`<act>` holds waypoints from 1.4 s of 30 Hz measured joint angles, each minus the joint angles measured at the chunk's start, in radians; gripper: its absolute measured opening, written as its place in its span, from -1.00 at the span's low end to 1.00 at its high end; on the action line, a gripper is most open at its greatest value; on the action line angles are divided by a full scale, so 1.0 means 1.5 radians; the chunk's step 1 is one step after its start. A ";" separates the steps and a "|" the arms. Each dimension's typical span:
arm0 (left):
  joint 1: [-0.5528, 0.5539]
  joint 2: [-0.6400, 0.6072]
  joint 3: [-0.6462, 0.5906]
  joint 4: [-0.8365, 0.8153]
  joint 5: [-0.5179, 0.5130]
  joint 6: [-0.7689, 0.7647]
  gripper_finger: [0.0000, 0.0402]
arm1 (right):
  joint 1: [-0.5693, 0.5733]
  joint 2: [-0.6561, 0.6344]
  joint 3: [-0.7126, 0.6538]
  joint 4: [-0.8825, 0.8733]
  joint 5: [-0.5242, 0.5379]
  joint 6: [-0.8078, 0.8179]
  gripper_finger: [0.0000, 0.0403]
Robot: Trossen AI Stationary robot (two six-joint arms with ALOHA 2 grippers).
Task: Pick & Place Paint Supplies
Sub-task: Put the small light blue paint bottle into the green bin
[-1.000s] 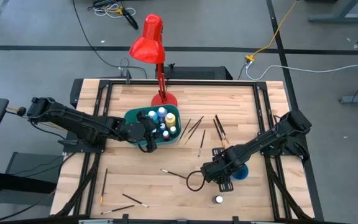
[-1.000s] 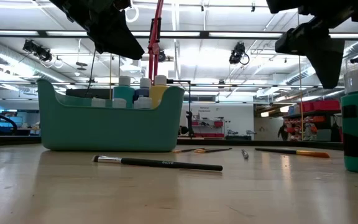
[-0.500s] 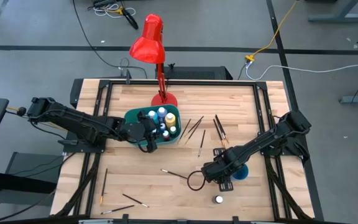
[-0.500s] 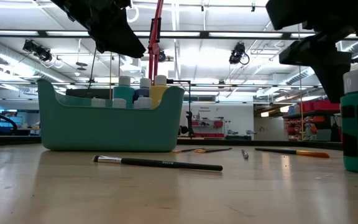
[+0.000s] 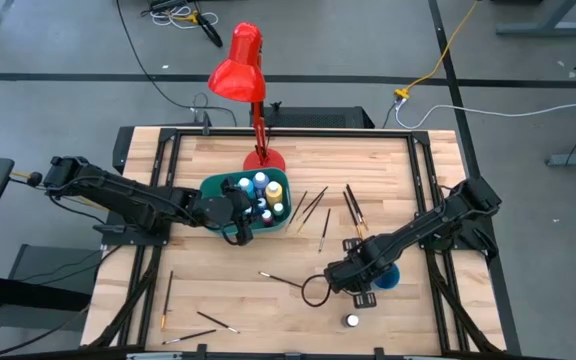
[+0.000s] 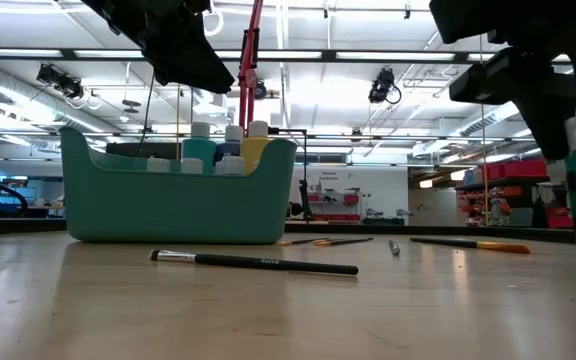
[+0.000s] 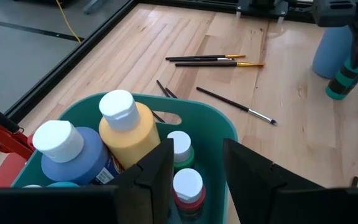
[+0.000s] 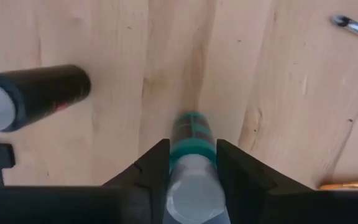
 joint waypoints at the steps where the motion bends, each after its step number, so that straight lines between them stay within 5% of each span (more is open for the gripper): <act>1: 0.000 0.000 0.000 0.000 0.000 0.000 -0.29 | 0.000 0.000 0.000 0.005 -0.002 -0.005 -0.40; 13: 0.000 0.000 0.000 0.000 0.000 0.002 -0.29 | -0.011 0.001 0.000 0.049 0.006 -0.061 -0.40; 23: 0.000 0.000 0.000 0.000 0.000 0.002 -0.29 | -0.093 0.003 0.030 0.161 0.108 -0.218 -0.39; 26: 0.000 0.000 0.000 0.000 0.000 0.005 -0.29 | -0.129 0.008 0.039 0.206 0.084 -0.269 -0.39; 42: 0.000 0.000 0.000 0.014 0.000 0.054 -0.29 | -0.213 0.193 0.235 0.166 0.063 -0.417 -0.39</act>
